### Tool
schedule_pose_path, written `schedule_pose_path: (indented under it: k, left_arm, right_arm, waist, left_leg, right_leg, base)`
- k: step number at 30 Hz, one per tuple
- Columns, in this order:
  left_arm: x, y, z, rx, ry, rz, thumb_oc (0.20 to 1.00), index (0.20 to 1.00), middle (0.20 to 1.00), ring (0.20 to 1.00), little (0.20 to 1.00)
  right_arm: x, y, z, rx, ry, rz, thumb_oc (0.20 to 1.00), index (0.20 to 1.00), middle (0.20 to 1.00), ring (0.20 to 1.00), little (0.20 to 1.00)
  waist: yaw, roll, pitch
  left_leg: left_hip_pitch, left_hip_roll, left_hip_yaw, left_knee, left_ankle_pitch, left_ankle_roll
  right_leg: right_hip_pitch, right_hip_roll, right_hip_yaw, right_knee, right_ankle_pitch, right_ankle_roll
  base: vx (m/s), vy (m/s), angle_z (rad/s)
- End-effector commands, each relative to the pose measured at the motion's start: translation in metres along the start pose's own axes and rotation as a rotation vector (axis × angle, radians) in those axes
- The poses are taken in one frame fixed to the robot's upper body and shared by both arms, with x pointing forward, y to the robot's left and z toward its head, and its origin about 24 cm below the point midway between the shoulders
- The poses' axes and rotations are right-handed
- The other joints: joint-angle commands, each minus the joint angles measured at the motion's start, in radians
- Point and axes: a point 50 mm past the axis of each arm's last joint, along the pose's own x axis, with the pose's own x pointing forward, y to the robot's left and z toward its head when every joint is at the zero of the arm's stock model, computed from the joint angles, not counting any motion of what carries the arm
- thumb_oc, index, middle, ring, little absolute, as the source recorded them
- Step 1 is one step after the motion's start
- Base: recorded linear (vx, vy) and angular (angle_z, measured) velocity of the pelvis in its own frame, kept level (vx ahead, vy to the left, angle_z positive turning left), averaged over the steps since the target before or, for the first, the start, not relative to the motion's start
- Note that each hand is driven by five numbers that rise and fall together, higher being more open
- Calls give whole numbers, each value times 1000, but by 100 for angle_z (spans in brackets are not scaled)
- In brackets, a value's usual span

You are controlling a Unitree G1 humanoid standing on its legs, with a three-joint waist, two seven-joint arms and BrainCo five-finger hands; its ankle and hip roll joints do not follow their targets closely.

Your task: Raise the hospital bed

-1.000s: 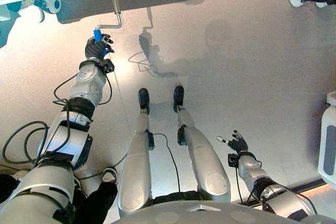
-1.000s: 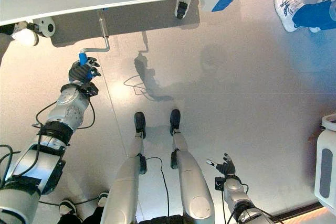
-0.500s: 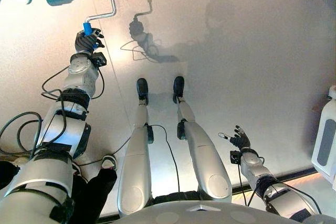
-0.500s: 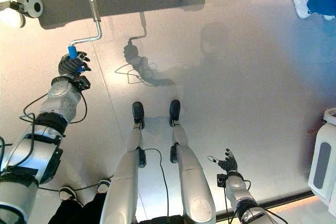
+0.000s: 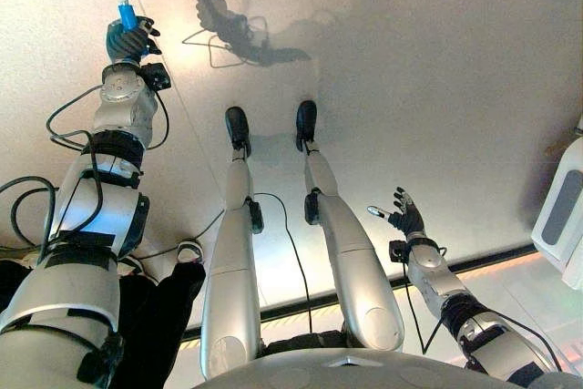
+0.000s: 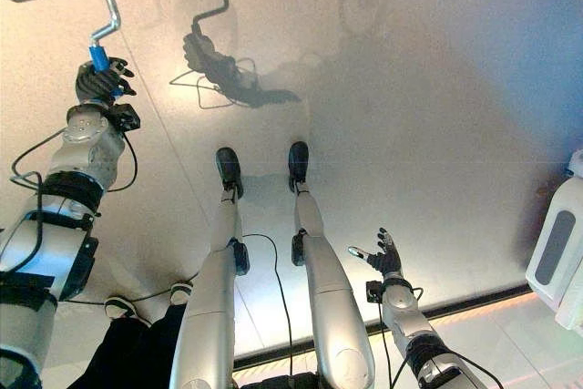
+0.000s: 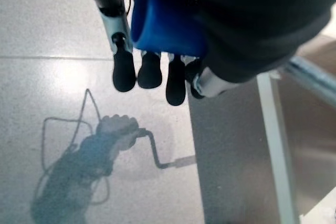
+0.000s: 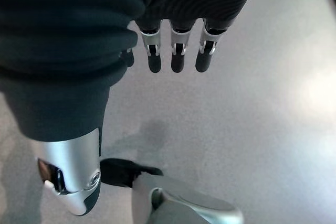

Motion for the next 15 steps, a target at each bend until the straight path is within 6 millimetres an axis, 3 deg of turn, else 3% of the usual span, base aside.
schedule_pose_path:
  k: [1,15]
  left_arm:
    - [0,47,-10,80,48,185,200,200,200,200,200]
    - [6,-4,21,37,-44,68,200,200,200,200,200]
  right_arm:
    - [-19,-17,-25,-26,48,-45,1000,1000,1000,1000,1000]
    - [-20,-14,-14,-58,-22,-4,1000,1000,1000,1000,1000]
  waist:
    - [-7,-8,-7]
    - [-61,14,-7]
  left_leg:
    - [29,-48,56,-8,-65,-25]
    - [16,-26,121,-8,-75,-25]
  right_leg:
    - [-8,-82,57,16,31,178]
    - [-77,-57,128,21,45,169]
  base:
    - [-14,0,-9]
    - [-16,-17,-11]
